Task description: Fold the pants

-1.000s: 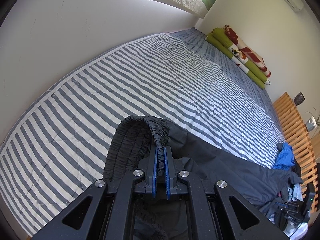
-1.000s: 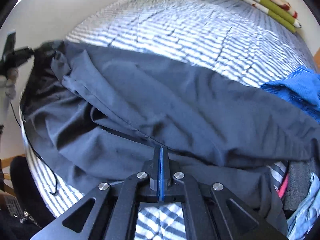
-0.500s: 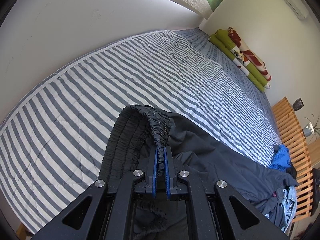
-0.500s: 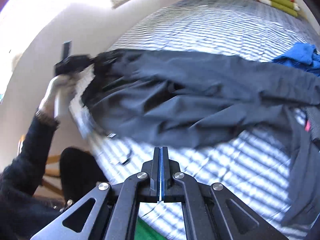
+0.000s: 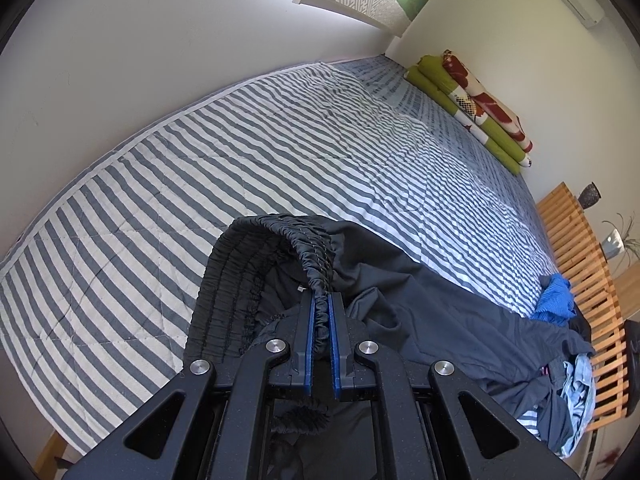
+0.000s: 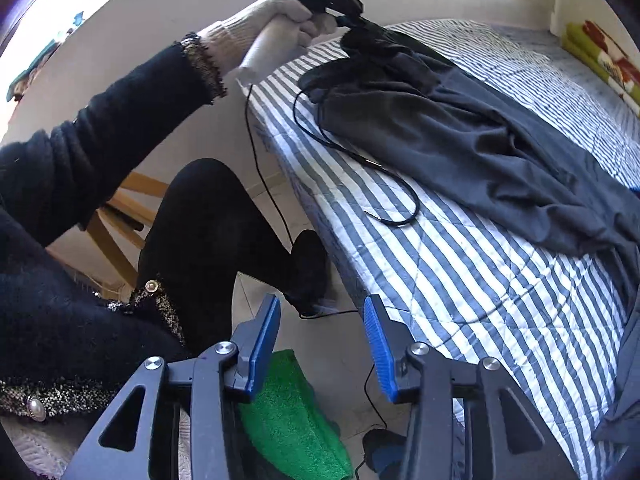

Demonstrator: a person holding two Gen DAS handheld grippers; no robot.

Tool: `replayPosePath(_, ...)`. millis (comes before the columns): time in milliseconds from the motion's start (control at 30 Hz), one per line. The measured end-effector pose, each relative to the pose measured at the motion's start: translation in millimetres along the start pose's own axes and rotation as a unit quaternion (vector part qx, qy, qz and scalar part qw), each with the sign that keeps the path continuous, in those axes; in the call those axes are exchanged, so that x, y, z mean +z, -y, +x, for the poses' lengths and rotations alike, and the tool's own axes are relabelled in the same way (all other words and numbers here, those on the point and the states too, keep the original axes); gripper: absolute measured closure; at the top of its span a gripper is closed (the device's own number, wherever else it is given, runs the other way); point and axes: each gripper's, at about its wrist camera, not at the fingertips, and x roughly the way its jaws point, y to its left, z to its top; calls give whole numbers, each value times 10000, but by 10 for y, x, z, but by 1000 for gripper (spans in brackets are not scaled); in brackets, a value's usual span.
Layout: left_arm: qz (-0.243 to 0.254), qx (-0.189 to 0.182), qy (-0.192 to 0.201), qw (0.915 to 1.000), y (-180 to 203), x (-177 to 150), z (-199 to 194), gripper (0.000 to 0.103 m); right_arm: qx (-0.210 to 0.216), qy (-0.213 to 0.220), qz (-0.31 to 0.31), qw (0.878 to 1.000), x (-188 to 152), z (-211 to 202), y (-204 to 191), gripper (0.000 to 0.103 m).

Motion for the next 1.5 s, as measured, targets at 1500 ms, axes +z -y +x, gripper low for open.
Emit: replayPosePath(1500, 123, 1, -147, 9998, 28, -75, 37, 97, -1395, -413, 1144, 9827, -780, 212, 1103, 59)
